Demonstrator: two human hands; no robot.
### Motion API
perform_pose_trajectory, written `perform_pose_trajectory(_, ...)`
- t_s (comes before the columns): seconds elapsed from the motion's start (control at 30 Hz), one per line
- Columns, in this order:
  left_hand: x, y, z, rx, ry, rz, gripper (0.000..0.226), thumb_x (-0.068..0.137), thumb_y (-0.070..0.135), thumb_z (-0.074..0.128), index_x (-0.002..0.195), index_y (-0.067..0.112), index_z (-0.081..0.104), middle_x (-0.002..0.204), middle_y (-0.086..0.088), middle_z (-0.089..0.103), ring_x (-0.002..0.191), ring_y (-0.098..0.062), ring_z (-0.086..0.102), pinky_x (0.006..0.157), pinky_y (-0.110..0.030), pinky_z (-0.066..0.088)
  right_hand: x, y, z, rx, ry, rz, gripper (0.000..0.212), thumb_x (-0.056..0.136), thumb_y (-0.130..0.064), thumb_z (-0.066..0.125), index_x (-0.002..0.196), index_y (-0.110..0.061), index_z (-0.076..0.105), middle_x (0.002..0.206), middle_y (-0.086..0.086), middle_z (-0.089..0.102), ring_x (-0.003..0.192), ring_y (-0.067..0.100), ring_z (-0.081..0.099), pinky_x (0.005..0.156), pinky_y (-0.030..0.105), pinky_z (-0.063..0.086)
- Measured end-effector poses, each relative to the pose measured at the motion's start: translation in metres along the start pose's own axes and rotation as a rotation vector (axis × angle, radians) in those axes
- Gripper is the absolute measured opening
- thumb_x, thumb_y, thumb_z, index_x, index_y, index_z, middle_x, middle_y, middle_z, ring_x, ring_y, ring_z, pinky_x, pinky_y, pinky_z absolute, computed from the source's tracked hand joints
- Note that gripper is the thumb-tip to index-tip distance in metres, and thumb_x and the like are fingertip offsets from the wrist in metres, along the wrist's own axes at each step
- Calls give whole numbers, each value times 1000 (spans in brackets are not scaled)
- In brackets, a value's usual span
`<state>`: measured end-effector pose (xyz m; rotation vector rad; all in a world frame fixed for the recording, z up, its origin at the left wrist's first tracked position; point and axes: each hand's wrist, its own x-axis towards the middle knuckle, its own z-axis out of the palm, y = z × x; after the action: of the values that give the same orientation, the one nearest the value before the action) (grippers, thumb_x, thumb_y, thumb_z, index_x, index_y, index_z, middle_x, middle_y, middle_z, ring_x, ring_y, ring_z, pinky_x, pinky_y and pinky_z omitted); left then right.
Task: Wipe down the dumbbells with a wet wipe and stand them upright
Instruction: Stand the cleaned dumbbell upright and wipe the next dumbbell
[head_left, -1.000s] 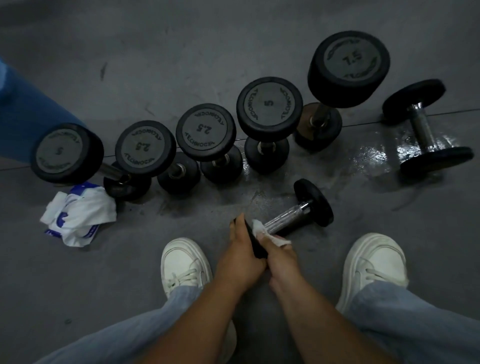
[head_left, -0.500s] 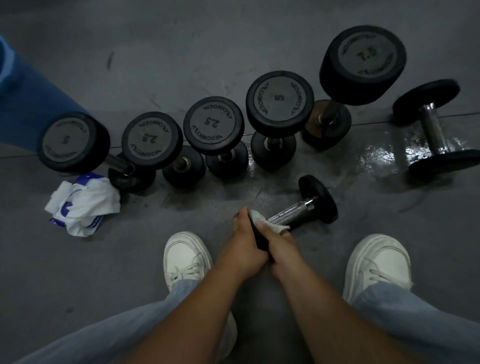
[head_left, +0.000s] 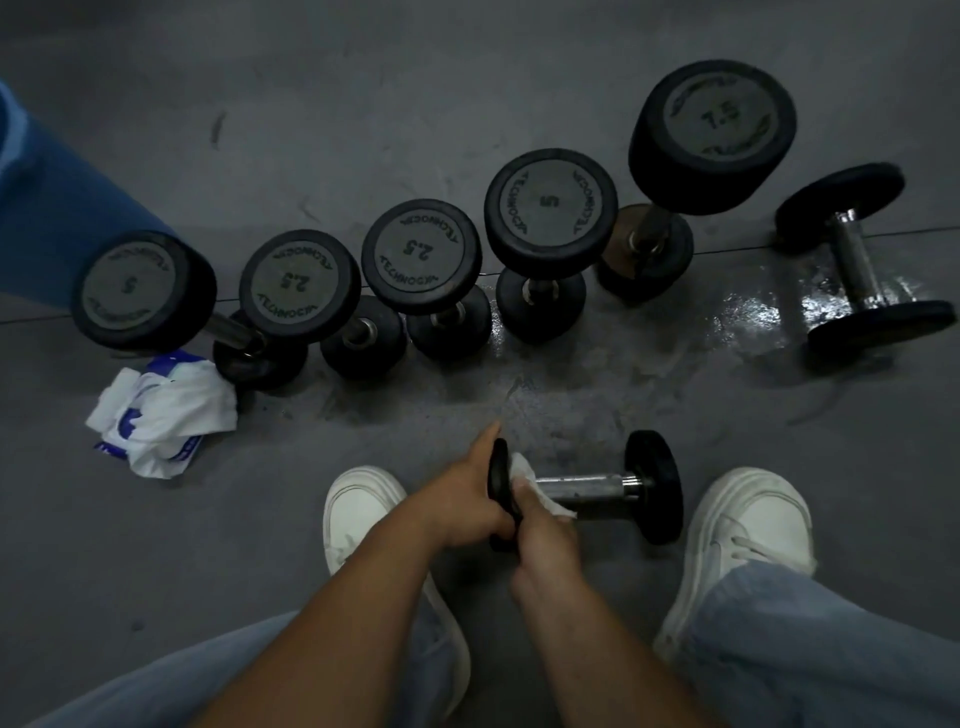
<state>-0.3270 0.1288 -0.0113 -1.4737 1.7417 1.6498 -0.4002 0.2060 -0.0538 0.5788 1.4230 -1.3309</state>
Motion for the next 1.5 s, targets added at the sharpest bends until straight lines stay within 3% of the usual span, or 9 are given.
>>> perform_pose_trajectory(0.1,-7,-2,3,10,74,18,117,78,17,79,157,36,-5,158,-1,32,133,-16,44,97,-17,36,0,1,-5,-23,-31,-35,21,91,-5,62,110,-2,69,106,15,72,97,21,69,91,34,54)
perform_pose_trajectory(0.37,-1,10,0,24,259,36,73,99,32,55,157,31,12,154,-6,42,137,-22,44,111,-34,37,17,-23,19,-25,-49,36,24,89,-16,68,107,-1,70,94,18,73,81,27,71,75,36,59)
perform_pose_trajectory(0.53,1,17,9,104,238,13,69,105,30,40,157,29,-5,147,-13,49,124,-27,54,93,-26,40,7,-1,5,-81,33,21,45,81,-18,77,117,4,61,99,23,71,95,35,69,88,54,54)
perform_pose_trajectory(0.73,7,20,9,77,279,-5,66,105,34,36,158,28,-3,149,-15,46,129,-30,51,100,-29,39,16,-16,19,-16,-39,29,24,88,-7,67,109,6,66,104,27,69,100,37,66,93,52,51)
perform_pose_trajectory(0.9,-2,21,24,72,321,25,80,97,22,45,157,29,-7,157,-8,36,137,-26,41,108,-33,37,27,-26,31,8,-119,51,17,90,-8,64,106,-2,70,107,18,71,89,23,71,83,34,56)
perform_pose_trajectory(1.03,-5,23,30,78,275,-30,80,96,22,48,158,27,-3,140,-14,55,119,-27,58,84,-24,39,20,-24,18,30,-78,8,20,89,0,64,107,6,68,98,19,72,83,23,72,78,32,59)
perform_pose_trajectory(1.27,-3,23,28,341,315,4,65,100,43,42,154,28,11,120,-14,64,108,-33,61,86,-37,45,4,2,-8,49,-74,34,34,82,-30,76,106,-5,74,106,18,72,103,30,68,99,47,49)
perform_pose_trajectory(1.37,-8,23,33,257,454,42,58,102,53,35,152,31,17,114,-11,68,102,-32,64,78,-34,44,13,-17,6,29,-2,63,36,84,-28,74,104,2,70,98,20,72,96,32,70,93,48,53)
perform_pose_trajectory(1.5,-6,21,36,84,350,0,65,103,50,36,155,39,0,120,-14,65,103,-30,63,78,-32,42,3,-7,-5,-90,10,48,33,87,-29,70,106,-2,68,97,21,72,92,32,70,89,47,55)
